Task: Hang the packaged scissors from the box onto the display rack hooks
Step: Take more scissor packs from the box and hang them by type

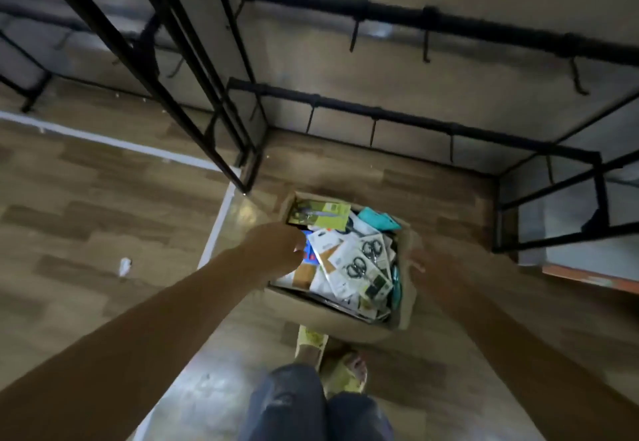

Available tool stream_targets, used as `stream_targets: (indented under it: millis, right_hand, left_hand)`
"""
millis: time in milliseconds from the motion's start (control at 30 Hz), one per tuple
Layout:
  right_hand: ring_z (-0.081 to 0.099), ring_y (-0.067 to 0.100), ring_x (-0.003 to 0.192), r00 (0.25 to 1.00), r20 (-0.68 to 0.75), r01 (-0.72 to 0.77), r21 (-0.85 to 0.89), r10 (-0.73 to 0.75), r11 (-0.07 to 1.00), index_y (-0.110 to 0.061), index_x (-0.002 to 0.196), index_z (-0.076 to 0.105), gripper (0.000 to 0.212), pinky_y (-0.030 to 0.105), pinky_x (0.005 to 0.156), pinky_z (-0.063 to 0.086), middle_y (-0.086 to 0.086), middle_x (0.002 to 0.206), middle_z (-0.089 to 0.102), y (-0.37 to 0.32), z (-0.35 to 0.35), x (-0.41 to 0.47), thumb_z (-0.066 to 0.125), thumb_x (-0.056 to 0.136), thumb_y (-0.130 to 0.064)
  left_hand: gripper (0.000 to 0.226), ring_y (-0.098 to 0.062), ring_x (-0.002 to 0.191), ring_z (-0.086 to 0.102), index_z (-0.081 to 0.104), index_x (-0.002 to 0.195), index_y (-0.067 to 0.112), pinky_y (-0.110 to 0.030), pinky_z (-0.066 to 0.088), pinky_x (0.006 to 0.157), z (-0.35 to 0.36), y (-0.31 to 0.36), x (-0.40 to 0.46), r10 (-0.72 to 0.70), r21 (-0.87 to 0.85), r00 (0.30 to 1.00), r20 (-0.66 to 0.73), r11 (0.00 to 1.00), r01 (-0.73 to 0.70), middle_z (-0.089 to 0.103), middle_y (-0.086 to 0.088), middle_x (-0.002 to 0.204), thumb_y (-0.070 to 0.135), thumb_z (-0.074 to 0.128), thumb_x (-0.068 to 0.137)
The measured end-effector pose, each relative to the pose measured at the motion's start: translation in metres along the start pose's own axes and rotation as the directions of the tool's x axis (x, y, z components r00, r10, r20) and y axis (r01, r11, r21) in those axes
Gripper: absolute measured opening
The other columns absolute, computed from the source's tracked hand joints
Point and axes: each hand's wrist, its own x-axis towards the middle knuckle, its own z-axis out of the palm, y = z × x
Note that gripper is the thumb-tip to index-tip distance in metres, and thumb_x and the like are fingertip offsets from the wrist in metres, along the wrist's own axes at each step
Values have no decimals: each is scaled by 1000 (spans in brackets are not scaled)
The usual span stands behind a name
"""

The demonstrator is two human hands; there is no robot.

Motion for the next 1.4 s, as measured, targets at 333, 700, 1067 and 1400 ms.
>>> stream_targets:
  millis: [333,700,1067,1400]
  right_hand:
    - [55,28,104,953,66,-284,541,297,792,-1,123,53,53,45,92,47,14,112,56,86,204,170,74,75,-5]
    - [16,32,140,945,91,-326,210,314,922,-13,150,0,121,41,115,22,13,153,14,139,270,275,85,63,-13]
    - [53,22,111,959,143,-283,457,244,843,-18,119,52,67,29,90,41,2,116,60,145,293,261,84,61,-10]
    - [37,31,129,963,249,-183,317,104,931,-19,141,39,75,42,104,38,11,137,40,109,260,241,75,75,-14]
  left_hand:
    - [48,-26,123,47,40,139,15,-32,40,98,239,-52,163,-143,-233,962,234,952,198,48,-10,136,25,54,93]
    - [40,-11,86,61,59,111,8,-20,48,64,356,-28,253,-381,-921,877,292,135,365,67,-2,100,1,75,75]
    - [65,-29,115,57,53,127,13,-53,39,104,374,4,264,-328,-875,830,451,-348,338,64,-9,122,-2,77,68]
    - [70,-30,96,63,51,126,8,-43,53,78,348,11,233,-483,-859,716,504,-371,354,66,-10,109,5,83,63]
